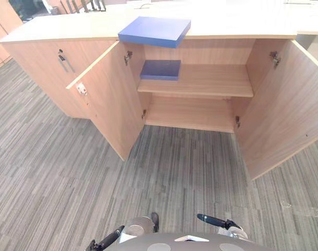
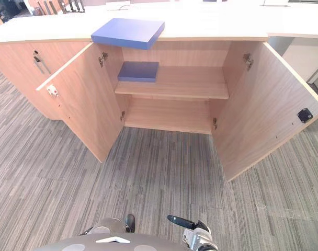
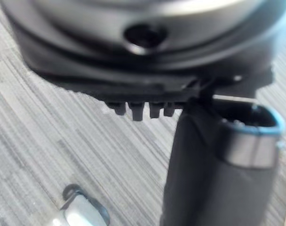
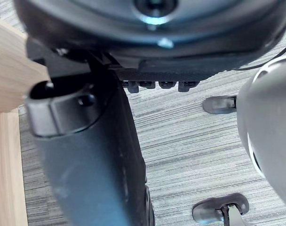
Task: Walk over to the cabinet, pick up the folder, carry it to the office cabinet, place the folder inside the office cabinet, then close the office cabinet door
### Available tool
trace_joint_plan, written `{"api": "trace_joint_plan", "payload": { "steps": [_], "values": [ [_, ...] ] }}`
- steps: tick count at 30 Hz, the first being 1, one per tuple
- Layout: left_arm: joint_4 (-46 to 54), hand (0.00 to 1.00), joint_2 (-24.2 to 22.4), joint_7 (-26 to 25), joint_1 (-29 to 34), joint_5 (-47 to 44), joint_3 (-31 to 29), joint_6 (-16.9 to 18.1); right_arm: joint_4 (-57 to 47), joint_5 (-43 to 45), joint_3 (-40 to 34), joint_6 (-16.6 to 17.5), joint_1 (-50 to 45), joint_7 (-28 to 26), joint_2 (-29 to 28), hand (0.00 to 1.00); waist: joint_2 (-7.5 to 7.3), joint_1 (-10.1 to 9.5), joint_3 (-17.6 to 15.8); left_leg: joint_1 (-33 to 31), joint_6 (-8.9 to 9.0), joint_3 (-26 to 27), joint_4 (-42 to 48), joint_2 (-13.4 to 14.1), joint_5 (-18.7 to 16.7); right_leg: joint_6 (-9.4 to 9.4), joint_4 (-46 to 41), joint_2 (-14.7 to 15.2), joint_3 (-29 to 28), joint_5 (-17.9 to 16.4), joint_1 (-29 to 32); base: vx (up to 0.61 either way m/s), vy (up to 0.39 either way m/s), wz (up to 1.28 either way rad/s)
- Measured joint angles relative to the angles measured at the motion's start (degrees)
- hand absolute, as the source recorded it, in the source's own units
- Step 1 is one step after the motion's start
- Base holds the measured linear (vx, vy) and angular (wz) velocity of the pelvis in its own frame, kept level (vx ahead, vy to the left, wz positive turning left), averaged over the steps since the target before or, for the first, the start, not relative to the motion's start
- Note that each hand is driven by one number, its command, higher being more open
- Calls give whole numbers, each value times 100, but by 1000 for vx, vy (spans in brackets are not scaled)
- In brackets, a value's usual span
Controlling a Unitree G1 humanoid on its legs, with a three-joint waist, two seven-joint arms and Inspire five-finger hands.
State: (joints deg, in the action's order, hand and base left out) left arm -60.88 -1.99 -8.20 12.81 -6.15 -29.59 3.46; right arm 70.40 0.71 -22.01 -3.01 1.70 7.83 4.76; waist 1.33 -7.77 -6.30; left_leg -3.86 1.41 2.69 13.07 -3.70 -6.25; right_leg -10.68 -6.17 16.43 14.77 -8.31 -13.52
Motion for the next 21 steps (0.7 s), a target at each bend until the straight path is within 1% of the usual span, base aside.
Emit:
{"api": "trace_joint_plan", "payload": {
  "steps": [1, 2, 3, 4, 5, 6, 7, 8, 9, 10, 11, 12, 13, 14, 15, 16, 17, 18, 19, 20, 21],
  "values": [
    [-52, 100, -54, 4, 57, 2, 13, 2, -32, -31, -90, 2, -104, -9, 80, 100, 137, 11, 74, 289, -86, -229, -222, -88, -53, -9, -1013, 154, -101, -26, 386, 62, 201, -30],
    [-57, 100, -59, 5, 102, 2, 53, 4, -52, -31, -133, 4, -140, -16, 99, 100, 162, 28, 87, 452, -117, -322, -344, -156, -64, 30, -1629, 267, -100, -43, 611, 91, 245, -27],
    [-99, 100, -37, 14, 127, 5, 70, 10, -154, 14, -305, 1, -193, -13, 88, 100, 99, 87, 90, 698, -156, -348, -490, -296, -58, 607, -2913, 613, -59, 36, 1101, 140, 206, 7],
    [-170, 100, 61, 17, 126, 8, 66, 2, -215, 7, -320, 15, -200, -29, 107, 100, 51, 219, 81, 879, -259, -382, -527, -416, -45, 1214, -3862, 979, 70, 322, 1463, 161, 180, 21],
    [-178, 100, 92, 16, 127, 8, 60, 1, -220, 6, -320, 18, -200, -29, 111, 100, -15, 266, 68, 965, -333, -402, -533, -442, -28, 1268, -4149, 1087, 137, 375, 1554, 196, 122, 37],
    [-178, 100, 107, 6, 123, 8, 47, 5, -216, 8, -326, 23, -201, -34, 106, 100, 14, 327, 104, 1087, -377, -455, -554, -418, -45, 1221, -4383, 1130, 296, 342, 1707, 202, 65, 24],
    [-176, 100, 111, 32, 114, 11, 56, 5, -215, 8, -328, 47, -174, -33, 91, 100, 20, 319, 100, 1183, -418, -492, -654, -336, -28, 1090, -4307, 1022, 513, 158, 1900, 199, 38, 15],
    [-178, 100, 109, 41, 107, 14, 58, 5, -213, 11, -331, 55, -146, -35, 82, 100, 34, 322, 87, 1221, -437, -502, -689, -299, -17, 1035, -4225, 943, 584, 67, 1956, 220, -28, 7],
    [-224, 100, 97, 52, 82, 25, 70, 3, -215, 14, -349, 62, -73, -41, 56, 100, 104, 337, 40, 1318, -455, -565, -771, -147, -9, 904, -3837, 627, 722, -134, 2070, 210, -79, 14],
    [-250, 100, 90, 57, 41, 60, 115, 2, -262, 15, -429, 74, -40, -57, 29, 100, 147, 349, -70, 1448, -477, -623, -833, -25, -23, 817, -3363, 323, 697, -204, 2099, 171, -73, 18],
    [-261, 100, 97, 56, 31, 107, 153, 3, -277, 16, -452, 86, -38, -55, 14, 100, 158, 343, -106, 1484, -473, -646, -845, 33, -48, 803, -3060, 178, 675, -194, 2104, 108, -93, 25],
    [-267, 100, 128, 61, 32, 218, 180, 5, -276, 14, -448, 97, -23, -49, -25, 100, 116, 331, -139, 1523, -434, -731, -854, 77, -112, 684, -2375, -26, 651, -105, 2091, 118, -195, 32],
    [-267, 100, 183, 64, 36, 250, 182, 5, -263, 13, -448, 95, 11, -51, -85, 100, -16, 332, -197, 1571, -400, -827, -842, 38, -244, 531, -1673, -108, 595, 56, 2011, 184, -322, 47],
    [-290, 100, 202, 60, 43, 254, 169, -4, -259, 40, -493, 77, 10, -59, -122, 100, -163, 337, -256, 1661, -316, -971, -819, 22, -349, 751, -1374, -171, 559, 500, 1915, 180, -327, 41],
    [-294, 100, 191, 53, 39, 240, 159, -18, -258, 12, -483, 75, 5, -59, -107, 100, -87, 339, -232, 1684, -263, -1037, -825, 107, -382, 739, -1315, -257, 651, 474, 1845, 172, -284, 35],
    [-281, 100, 128, 59, 35, 263, 169, -17, -256, 8, -439, 80, 17, -50, -47, 100, 72, 313, -193, 1651, -153, -1092, -826, 272, -450, 814, -1150, -451, 769, 420, 1771, 180, -240, 20],
    [-258, 100, 44, 66, 44, 276, 162, -5, -255, 8, -426, 79, 36, -49, -36, 100, 172, 309, -208, 1632, -63, -1117, -843, 393, -502, 863, -1016, -598, 838, 391, 1712, 140, -180, 16],
    [-260, 100, 12, 64, 51, 275, 151, -4, -253, 9, -413, 77, 57, -49, -49, 100, 222, 310, -204, 1628, -48, -1141, -856, 491, -509, 871, -902, -719, 879, 386, 1663, 169, -160, 7],
    [-260, 100, -11, 56, 72, 274, 151, -5, -247, 11, -389, 63, 84, -82, -52, 100, 267, 313, -176, 1621, 52, -1176, -888, 664, -527, 888, -732, -926, 922, 377, 1589, 241, -175, 4],
    [-263, 100, 4, 55, 86, 268, 159, -11, -242, 12, -273, 64, 85, -81, -56, 100, 254, 309, -173, 1620, 113, -1212, -891, 807, -555, 937, -645, -1087, 962, 344, 1538, 283, -208, 0],
    [-262, 100, 19, 55, 101, 257, 165, -10, -228, 13, -214, 64, 86, -77, -65, 100, 234, 305, -166, 1619, 133, -1258, -884, 861, -569, 977, -620, -1145, 976, 317, 1532, 263, -190, -2]
  ]
}}
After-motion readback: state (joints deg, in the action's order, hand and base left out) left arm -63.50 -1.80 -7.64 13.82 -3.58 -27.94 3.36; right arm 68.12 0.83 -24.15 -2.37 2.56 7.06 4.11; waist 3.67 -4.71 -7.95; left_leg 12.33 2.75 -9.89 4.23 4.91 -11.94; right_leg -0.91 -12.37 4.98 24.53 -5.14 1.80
